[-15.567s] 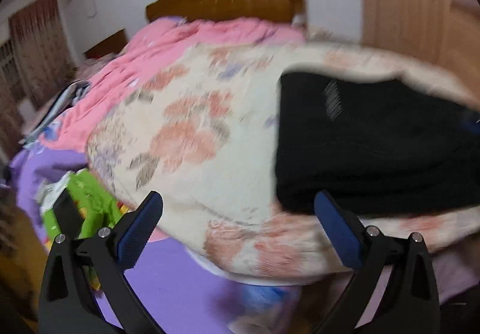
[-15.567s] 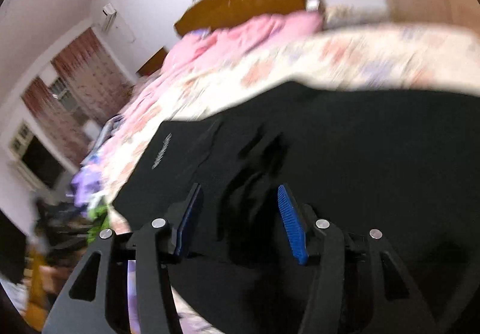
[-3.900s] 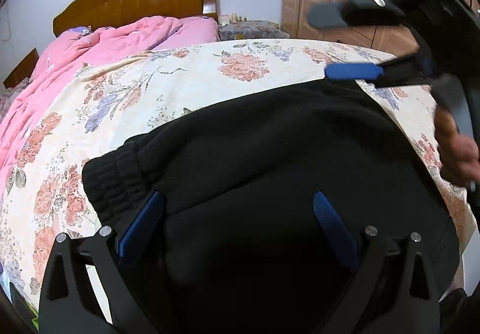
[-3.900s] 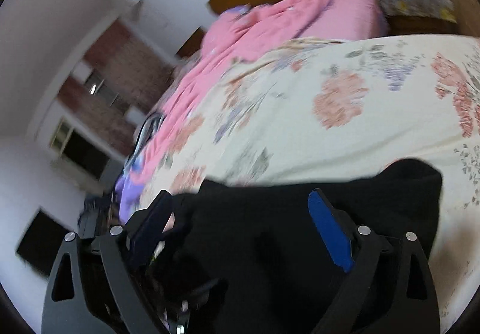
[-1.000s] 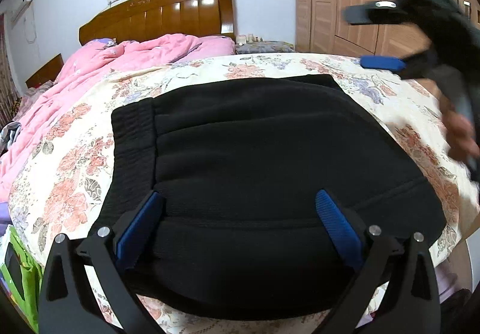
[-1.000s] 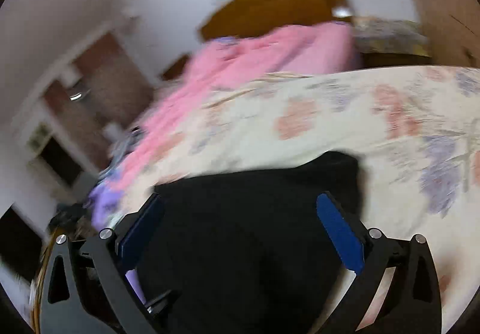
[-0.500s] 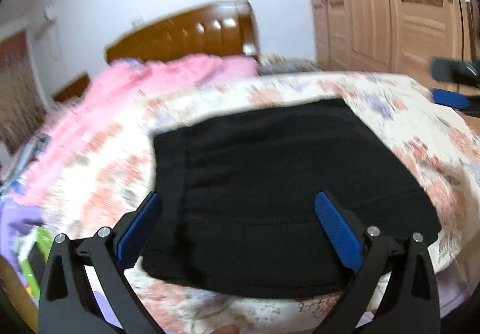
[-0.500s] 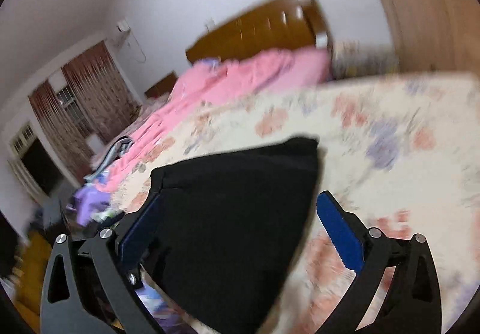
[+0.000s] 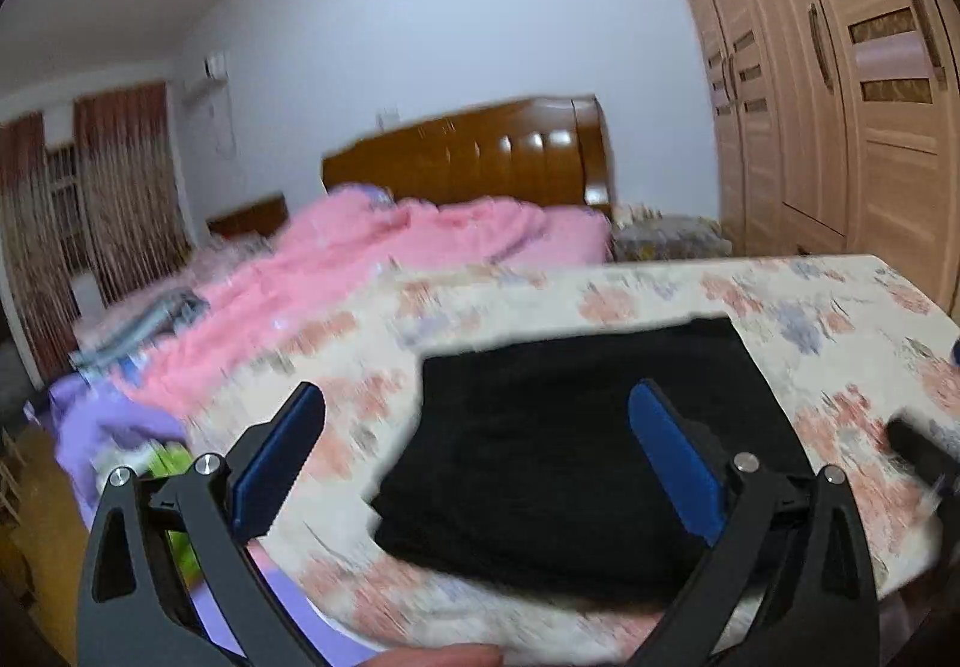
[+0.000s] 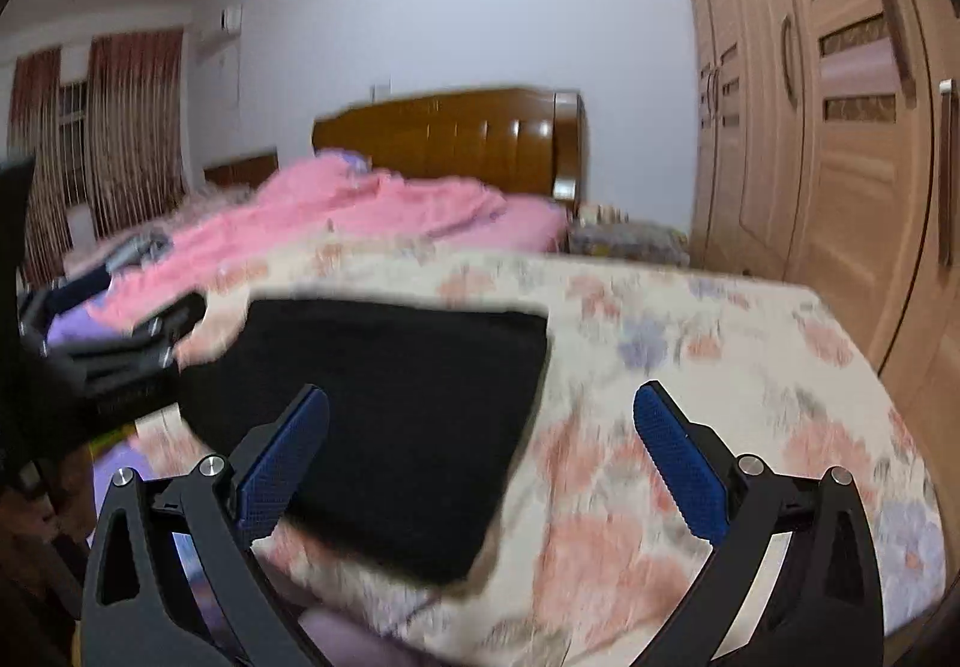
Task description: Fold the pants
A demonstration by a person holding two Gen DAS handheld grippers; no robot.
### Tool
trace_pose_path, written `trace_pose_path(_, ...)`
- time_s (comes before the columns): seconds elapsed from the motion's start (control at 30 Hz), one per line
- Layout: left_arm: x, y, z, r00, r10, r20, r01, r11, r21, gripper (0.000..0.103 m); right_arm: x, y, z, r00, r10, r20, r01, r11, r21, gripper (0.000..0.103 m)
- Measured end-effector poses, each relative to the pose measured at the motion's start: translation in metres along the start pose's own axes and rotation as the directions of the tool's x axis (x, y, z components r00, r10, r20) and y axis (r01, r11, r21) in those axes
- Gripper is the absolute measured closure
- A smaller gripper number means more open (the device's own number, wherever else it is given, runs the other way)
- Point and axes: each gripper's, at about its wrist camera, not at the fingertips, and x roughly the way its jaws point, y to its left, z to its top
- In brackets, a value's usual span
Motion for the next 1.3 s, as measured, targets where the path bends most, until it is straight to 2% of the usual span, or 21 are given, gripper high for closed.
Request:
trace_pose_path(0.13,0.012,-0.008,-0.028,0.995,-0.025,-0.096,0.025,1.0,-0.007,0.001,0.004,0.009,-0.017,0.999,-0.028,-0.04,0.024,0.996,-0.083,0.004)
trace_pose_path(0.37,0.021,-0.015,-0.06,0.981,-0.065,-0.18,0.068,0.998,0.012,0.001,0.008,0.008,-0.028,0.997,0.009,-0.072,-0.014,0.997,-0.071,0.004)
trace_pose_path(0.73,0.025,-0.008,-0.065,0.976,-0.078,-0.202,0.075,0.997,-0.025,0.001,0.011,0.017,-0.032,0.995,0.014,-0.103,-0.025,0.994,-0.107,0.004)
trace_pose_path(1.3,0.025,-0.007,-0.065,0.974,-0.081,-0.21,0.078,0.997,-0.023,0.001,0.013,0.016,-0.034,0.993,0.021,-0.113,-0.032,0.994,-0.103,0.004)
